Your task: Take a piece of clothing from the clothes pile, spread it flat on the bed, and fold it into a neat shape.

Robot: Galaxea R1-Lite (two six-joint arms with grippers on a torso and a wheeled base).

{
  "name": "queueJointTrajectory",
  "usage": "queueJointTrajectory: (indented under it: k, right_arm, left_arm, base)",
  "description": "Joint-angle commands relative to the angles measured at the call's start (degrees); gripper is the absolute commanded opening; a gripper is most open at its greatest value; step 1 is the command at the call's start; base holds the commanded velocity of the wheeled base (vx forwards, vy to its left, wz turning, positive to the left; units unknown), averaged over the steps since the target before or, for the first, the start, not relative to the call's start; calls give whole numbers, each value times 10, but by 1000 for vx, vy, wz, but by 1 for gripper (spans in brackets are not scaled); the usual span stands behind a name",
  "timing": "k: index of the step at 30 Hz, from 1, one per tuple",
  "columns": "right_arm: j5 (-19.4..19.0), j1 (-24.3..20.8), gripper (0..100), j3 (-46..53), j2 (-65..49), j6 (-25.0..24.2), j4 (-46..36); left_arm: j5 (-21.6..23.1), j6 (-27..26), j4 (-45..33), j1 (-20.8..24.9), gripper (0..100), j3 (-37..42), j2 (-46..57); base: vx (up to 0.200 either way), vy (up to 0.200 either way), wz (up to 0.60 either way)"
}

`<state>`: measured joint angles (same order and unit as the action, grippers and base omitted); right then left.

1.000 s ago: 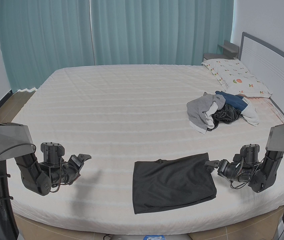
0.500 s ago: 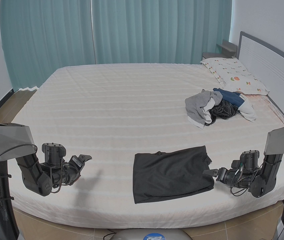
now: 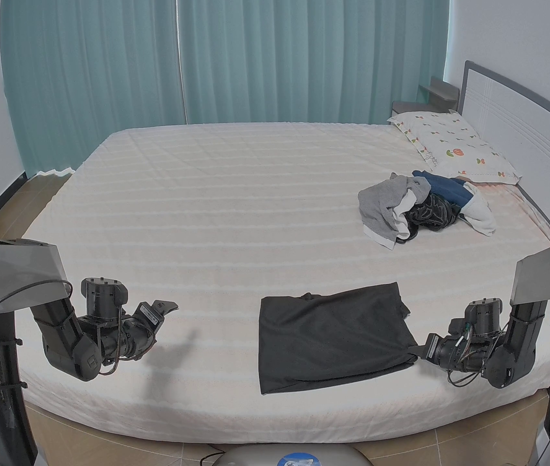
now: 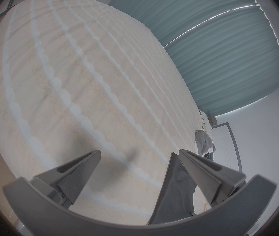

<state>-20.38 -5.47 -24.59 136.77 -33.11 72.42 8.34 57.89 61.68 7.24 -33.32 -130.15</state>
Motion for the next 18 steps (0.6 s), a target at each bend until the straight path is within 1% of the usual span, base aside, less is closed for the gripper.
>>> queueJointTrajectory:
  k: [1,8,14,15,18]
  right_arm:
    - [-1,8,0,24,-10,2,13]
    - [-5,13,0,47,-5,18,40]
    - [-5,13,0,46,2,22,43]
    - [-5,13,100,45,3,22,44]
    - [-6,13,100,45,-1,21,46]
  left_arm:
    - [0,0,0,1,100,0,0]
    - [0,0,0,1,100,0,0]
    - [0,0,0,1,100,0,0]
    - [-1,1,1,1,100,-1,0]
    - [-5,0,9,0,100,0,-5]
  base:
    - [0,0,0]
    - [0,0,0]
    - [0,0,0]
    - [0,0,0]
    - [0,0,0]
